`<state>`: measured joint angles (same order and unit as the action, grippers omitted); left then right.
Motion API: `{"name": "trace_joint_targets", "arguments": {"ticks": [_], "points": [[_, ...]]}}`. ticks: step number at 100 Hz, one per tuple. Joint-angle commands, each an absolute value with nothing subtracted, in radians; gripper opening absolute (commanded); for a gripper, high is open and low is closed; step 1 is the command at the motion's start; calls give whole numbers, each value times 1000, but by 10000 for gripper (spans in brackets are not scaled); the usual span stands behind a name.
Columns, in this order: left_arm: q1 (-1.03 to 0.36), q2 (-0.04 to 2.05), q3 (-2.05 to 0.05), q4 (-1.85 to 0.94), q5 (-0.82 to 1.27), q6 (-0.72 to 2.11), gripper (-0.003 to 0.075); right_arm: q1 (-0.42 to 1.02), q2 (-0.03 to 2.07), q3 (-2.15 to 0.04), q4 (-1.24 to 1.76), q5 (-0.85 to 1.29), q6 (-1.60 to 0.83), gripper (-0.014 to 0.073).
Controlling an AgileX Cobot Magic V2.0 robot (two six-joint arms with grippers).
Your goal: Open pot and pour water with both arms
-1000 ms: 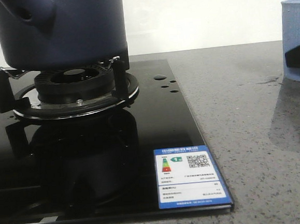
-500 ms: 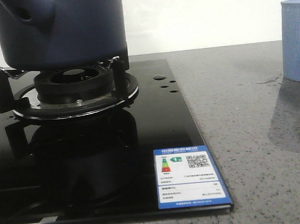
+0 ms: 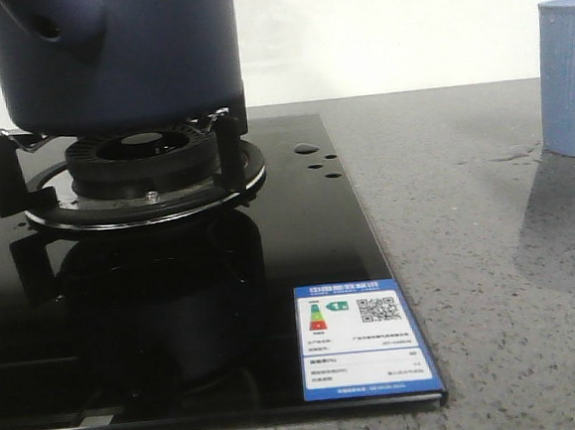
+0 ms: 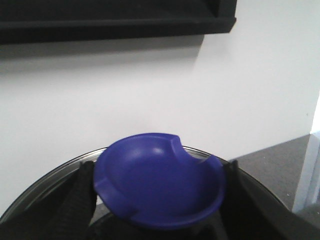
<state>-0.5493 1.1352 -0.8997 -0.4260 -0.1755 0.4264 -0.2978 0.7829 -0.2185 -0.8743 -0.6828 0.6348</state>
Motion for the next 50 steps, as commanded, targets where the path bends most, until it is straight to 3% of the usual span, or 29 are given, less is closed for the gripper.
{"name": "trace_joint_targets", "arguments": {"ticks": [1, 50], "points": [[-580, 1145, -938, -416, -292, 424, 330, -290, 766, -239, -852, -723, 649, 672], [-595, 1218, -938, -412, -357, 424, 330, -274, 766, -239, -852, -723, 649, 672]]}}
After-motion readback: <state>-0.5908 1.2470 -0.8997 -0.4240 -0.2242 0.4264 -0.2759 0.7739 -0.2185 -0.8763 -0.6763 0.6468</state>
